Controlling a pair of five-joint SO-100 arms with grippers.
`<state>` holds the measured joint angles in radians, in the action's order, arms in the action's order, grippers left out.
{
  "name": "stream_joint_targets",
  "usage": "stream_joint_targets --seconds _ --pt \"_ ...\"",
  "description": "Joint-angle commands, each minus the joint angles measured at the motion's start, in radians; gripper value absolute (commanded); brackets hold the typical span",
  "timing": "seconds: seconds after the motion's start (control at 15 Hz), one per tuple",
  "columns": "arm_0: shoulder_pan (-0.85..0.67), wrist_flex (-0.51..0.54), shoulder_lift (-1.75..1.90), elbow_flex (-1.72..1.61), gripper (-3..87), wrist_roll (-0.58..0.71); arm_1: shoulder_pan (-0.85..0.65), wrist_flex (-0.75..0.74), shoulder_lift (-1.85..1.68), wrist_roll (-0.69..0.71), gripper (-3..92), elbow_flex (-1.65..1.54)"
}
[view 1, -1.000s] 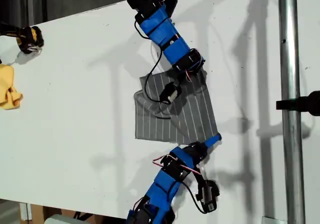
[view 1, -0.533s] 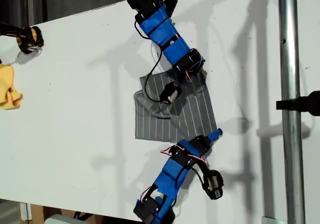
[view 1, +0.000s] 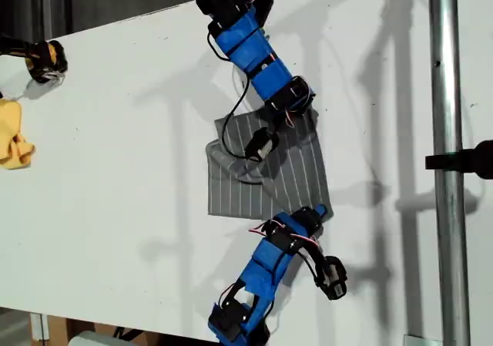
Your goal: Grasp corners of a towel and fold twice.
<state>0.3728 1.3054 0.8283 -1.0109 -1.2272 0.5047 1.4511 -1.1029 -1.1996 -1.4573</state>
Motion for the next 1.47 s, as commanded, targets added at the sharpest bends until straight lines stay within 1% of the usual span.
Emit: stream_joint_targets --seconds 0.0,0.13,0.27,0.4,0.53,0.73,0.87,1.0,1.13,1.4 --pt "-0.032 -0.005 0.003 0.02 -1.4 -0.009 0.005 0.002 -0.06 -0.005 -0.1 0.051" --pt "-0.028 0.005 0.009 0.025 -1.6 -0.02 0.005 0.002 -0.06 -0.005 -0.1 0.051" --pt "-0.02 0.014 0.023 0.044 -1.6 0.0 0.005 0.005 -0.063 -0.011 -0.1 0.051" --pt "-0.003 0.071 0.061 0.086 -1.6 0.025 0.012 0.017 -0.084 -0.011 -0.1 0.066" --pt "0.018 0.094 0.141 0.084 -1.6 0.049 0.023 0.023 -0.15 -0.002 -0.1 0.081" --pt "0.031 0.123 0.278 0.077 -1.6 0.086 0.035 0.077 -0.27 0.008 -0.1 0.15" --pt "0.028 0.132 0.351 0.069 -1.6 0.115 0.041 0.072 -0.347 0.032 -0.1 0.166" --pt "0.018 0.14 0.388 0.066 -1.6 0.141 0.043 0.049 -0.396 0.06 -0.1 0.176" --pt "-0.003 0.169 0.411 0.044 -1.7 0.141 0.037 0.021 -0.423 0.08 -0.1 0.164" --pt "-0.121 0.212 0.449 -0.032 -1.7 0.126 -0.083 0.048 -0.479 0.064 -0.1 0.1"
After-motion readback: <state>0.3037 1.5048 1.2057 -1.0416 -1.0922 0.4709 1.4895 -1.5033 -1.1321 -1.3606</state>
